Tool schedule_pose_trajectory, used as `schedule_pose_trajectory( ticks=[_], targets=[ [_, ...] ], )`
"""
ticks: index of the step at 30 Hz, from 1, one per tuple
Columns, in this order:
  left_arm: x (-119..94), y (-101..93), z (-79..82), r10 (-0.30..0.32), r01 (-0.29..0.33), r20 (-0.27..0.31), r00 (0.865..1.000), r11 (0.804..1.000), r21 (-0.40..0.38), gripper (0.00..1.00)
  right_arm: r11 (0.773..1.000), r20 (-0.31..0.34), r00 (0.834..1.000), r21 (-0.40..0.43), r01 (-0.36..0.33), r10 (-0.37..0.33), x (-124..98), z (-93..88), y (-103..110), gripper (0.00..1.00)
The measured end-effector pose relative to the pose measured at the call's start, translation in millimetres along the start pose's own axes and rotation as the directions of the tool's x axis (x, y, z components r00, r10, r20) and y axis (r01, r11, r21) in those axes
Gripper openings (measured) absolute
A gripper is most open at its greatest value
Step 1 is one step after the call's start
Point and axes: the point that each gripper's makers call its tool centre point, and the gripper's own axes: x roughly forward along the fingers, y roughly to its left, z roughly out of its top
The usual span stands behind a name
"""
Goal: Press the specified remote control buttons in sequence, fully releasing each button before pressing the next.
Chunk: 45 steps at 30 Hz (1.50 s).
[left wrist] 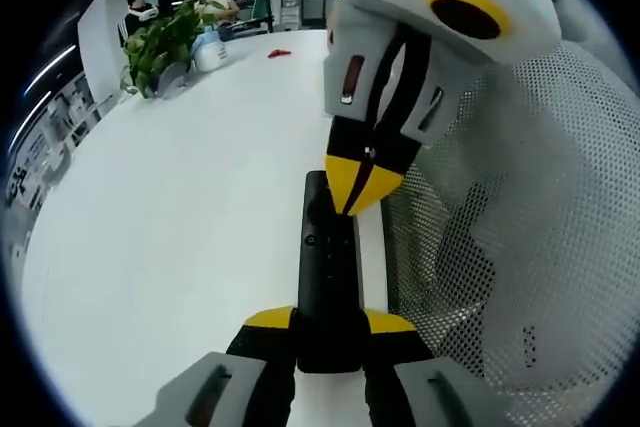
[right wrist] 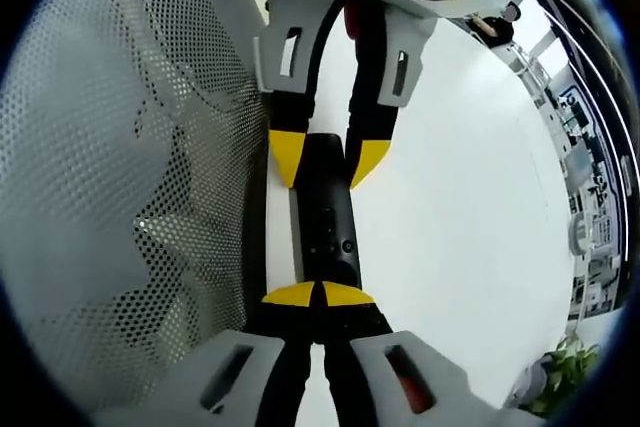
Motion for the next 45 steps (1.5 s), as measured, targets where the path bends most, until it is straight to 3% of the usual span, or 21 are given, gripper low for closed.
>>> schedule_pose_trajectory(
  ticks=[22,26,45],
  targets=[
    [0.3,0.2,0.1,-0.001,0.001,0.005,1.0,1.0,-0.006,0.25,0.994,0.027,0.999,0.105,-0.025,0.022,0.0,-1.1,-2.6,0.0],
    [0.2,0.0,0.1,-0.003,0.003,0.01,1.0,1.0,-0.008,0.25,0.987,0.044,0.998,0.157,-0.043,0.036,-0.8,-0.9,-3.2,0.0],
    [0.3,0.7,0.1,-0.007,0.007,0.017,1.0,1.0,-0.01,0.25,0.985,0.059,0.998,0.166,-0.041,0.032,0.7,2.7,-3.8,0.0]
  ],
)
